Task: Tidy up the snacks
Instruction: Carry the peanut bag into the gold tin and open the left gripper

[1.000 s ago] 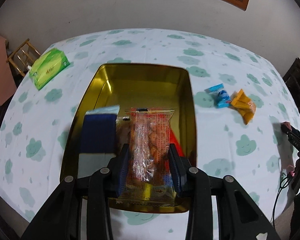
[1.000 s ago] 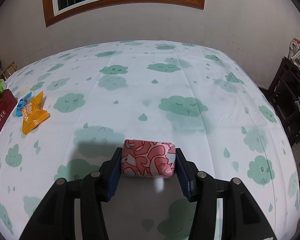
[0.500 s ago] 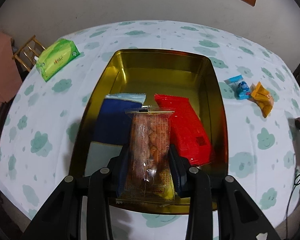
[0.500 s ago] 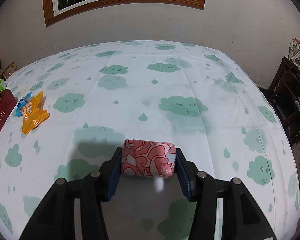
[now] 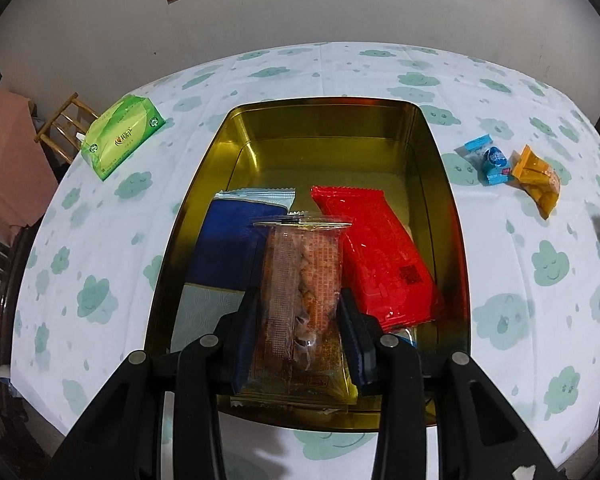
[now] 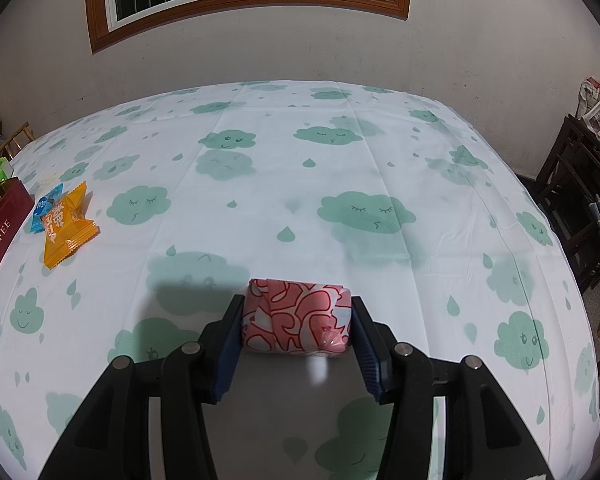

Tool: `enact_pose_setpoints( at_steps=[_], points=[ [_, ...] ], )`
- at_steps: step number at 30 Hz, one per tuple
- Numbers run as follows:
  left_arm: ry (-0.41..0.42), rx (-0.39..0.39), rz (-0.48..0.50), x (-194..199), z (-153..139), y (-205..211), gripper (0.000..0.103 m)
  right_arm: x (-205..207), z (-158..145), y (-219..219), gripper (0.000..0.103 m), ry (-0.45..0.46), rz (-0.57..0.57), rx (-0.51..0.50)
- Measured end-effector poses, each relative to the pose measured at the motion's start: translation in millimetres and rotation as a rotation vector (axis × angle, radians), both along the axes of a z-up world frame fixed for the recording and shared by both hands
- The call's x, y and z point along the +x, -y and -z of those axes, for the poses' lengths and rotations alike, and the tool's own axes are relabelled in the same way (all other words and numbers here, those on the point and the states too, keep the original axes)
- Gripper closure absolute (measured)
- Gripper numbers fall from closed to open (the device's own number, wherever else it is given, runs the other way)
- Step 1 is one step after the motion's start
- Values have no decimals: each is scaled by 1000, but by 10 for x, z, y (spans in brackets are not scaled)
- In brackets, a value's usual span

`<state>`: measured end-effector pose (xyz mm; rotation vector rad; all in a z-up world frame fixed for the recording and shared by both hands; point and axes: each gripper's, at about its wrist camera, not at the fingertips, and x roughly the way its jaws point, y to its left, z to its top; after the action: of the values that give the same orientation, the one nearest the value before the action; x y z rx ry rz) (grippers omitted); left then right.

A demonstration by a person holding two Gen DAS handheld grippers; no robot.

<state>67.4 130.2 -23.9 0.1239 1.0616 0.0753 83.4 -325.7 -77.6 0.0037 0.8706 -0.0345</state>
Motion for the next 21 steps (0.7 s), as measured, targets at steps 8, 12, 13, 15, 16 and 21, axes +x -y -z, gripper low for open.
enact_pose_setpoints(
  at_steps=[8, 12, 13, 15, 16, 21],
  points=[
    [2, -1, 9, -13, -1, 30, 64, -1, 1, 5, 51, 0, 0, 0],
    [6, 8, 1, -30, -13, 23, 59, -1, 1, 8, 51, 0, 0, 0],
    [8, 10, 0, -38, -20, 26, 59, -1, 1, 6, 51, 0, 0, 0],
    [14, 12, 1, -49, -40, 24, 57, 0, 1, -1, 51, 0, 0, -1],
    [17, 17, -3, -55, -51, 23, 56, 0, 1, -2, 51, 0, 0, -1],
    [57, 40, 22, -115, -126, 72, 36, 0, 2, 7, 51, 0, 1, -2]
  ],
)
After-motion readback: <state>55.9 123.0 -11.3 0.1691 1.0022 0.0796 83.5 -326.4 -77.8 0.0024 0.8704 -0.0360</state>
